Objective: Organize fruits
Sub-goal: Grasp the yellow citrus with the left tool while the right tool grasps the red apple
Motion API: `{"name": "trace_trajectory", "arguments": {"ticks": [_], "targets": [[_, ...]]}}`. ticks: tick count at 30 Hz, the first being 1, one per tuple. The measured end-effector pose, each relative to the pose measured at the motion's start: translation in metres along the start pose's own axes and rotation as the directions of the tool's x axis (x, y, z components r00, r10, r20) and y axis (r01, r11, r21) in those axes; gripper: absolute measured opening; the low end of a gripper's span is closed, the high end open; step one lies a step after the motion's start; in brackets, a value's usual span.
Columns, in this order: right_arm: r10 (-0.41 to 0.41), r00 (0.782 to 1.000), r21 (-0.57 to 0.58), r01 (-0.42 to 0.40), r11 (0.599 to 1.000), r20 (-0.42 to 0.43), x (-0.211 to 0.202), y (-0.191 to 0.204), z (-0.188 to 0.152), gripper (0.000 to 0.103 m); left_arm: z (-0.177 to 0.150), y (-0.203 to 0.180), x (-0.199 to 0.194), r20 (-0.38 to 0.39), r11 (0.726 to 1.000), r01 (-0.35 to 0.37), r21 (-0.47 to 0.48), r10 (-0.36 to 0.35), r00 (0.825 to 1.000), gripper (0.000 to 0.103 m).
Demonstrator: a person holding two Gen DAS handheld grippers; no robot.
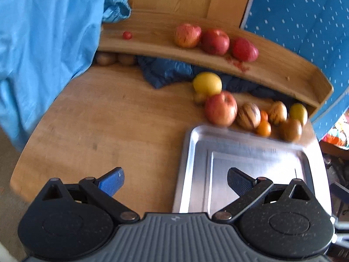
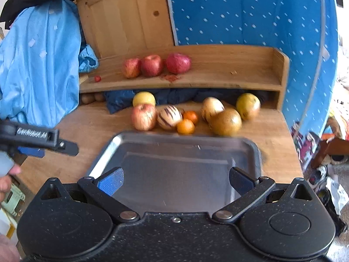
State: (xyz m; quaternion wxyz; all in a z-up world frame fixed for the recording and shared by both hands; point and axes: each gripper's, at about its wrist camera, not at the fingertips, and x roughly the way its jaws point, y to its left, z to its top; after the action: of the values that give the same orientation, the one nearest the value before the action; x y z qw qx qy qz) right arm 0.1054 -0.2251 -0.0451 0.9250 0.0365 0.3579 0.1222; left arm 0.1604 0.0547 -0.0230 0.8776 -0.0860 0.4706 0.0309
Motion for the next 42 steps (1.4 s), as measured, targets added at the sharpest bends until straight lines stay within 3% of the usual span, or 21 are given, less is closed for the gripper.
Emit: {"name": "trace_trajectory", "arguments": {"ticks": [9, 18, 23, 31, 37, 42], "targets": [[0.011, 0.996, -0.106, -0.021, 0.994, -0.090, 0.071, 0.060, 0.040, 0.102, 0.081, 0.034, 0.059, -0.023, 0.992, 0.091, 0.084, -0.089, 0.996, 0.102], [0.014, 0.991, 0.079, -0.004, 0.997, -0.133, 0.130, 0.083, 0.073, 0.101, 0.146, 0.035, 0.114, -0.071, 0.966, 0.233, 0.111, -0.226, 0.972, 0.102], [-0.033, 0.989, 0.100, 0.048, 0.994, -0.142, 0.156, 0.088, 0.077, 0.092, 0.161, 0.022, 0.145, -0.158, 0.942, 0.322, 0.093, -0.306, 0.939, 0.102], [-0.025, 0.981, 0.242, 0.072, 0.968, -0.193, 0.190, 0.081, 0.075, 0.079, 0.165, -0.001, 0.181, -0.247, 0.911, 0.399, 0.107, -0.364, 0.898, 0.097], [-0.048, 0.981, 0.266, 0.097, 0.959, -0.186, 0.206, 0.078, 0.082, 0.073, 0.170, -0.007, 0.199, -0.263, 0.899, 0.426, 0.101, -0.389, 0.883, 0.085], [-0.086, 0.979, 0.250, 0.132, 0.959, -0.187, 0.219, 0.079, 0.084, 0.068, 0.171, -0.011, 0.206, -0.269, 0.899, 0.422, 0.113, -0.381, 0.885, 0.075]]}}
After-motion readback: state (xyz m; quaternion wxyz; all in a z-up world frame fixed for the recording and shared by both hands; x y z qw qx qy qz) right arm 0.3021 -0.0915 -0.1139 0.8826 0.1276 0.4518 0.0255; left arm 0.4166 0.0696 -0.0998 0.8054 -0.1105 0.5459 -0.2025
